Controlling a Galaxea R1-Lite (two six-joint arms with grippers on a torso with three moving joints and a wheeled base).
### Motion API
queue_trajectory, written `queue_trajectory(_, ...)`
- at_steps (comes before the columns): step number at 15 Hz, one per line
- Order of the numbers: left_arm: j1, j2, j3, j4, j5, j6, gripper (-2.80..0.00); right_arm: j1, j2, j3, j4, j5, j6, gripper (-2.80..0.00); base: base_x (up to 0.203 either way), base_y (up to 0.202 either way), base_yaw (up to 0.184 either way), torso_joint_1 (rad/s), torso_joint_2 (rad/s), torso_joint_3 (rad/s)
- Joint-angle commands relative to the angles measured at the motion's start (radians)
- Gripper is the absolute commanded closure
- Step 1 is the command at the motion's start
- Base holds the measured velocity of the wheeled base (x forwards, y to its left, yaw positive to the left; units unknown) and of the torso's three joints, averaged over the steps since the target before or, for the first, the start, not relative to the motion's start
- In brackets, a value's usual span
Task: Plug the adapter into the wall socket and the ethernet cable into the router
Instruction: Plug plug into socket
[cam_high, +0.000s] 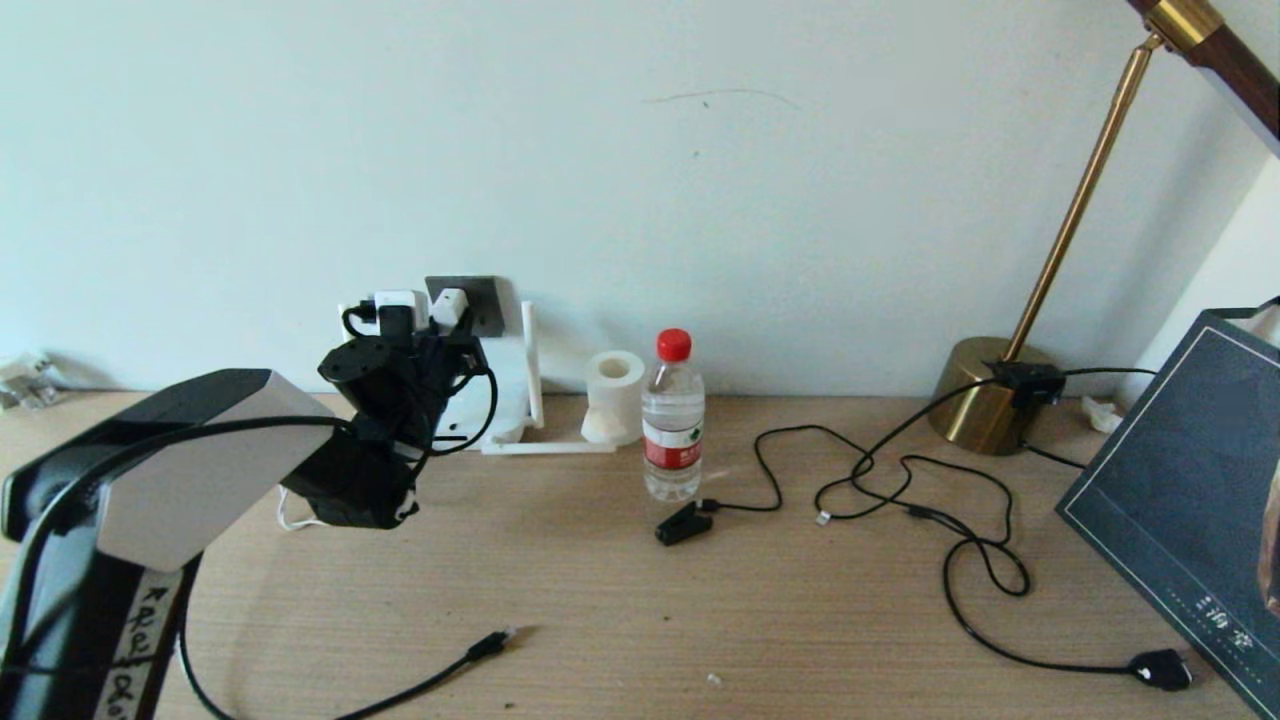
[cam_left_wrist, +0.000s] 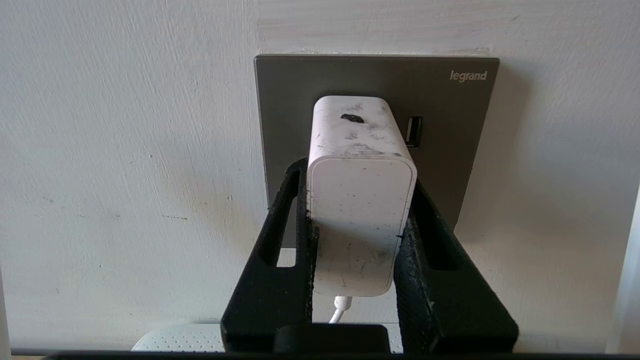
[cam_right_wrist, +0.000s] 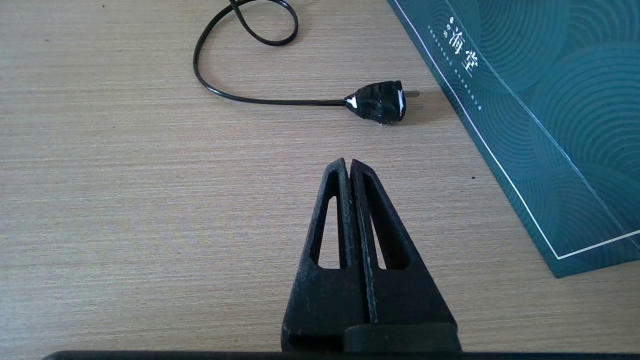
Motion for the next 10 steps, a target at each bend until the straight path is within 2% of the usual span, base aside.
queue_trajectory(1,0.0,0.003,0.001,-0.006,0.002,0.001,0.0,0.0,0.001,0.0,-0.001,0.0,-0.001,0.0,0.0,0.0,0.0,0.0,0.0,0.0)
queue_trajectory(10,-0.002,0.019,0.001,0.003,0.022,0.002,0.0,0.0,0.001,0.0,-0.001,0.0,-0.001,0.0,0.0,0.0,0.0,0.0,0.0,0.0)
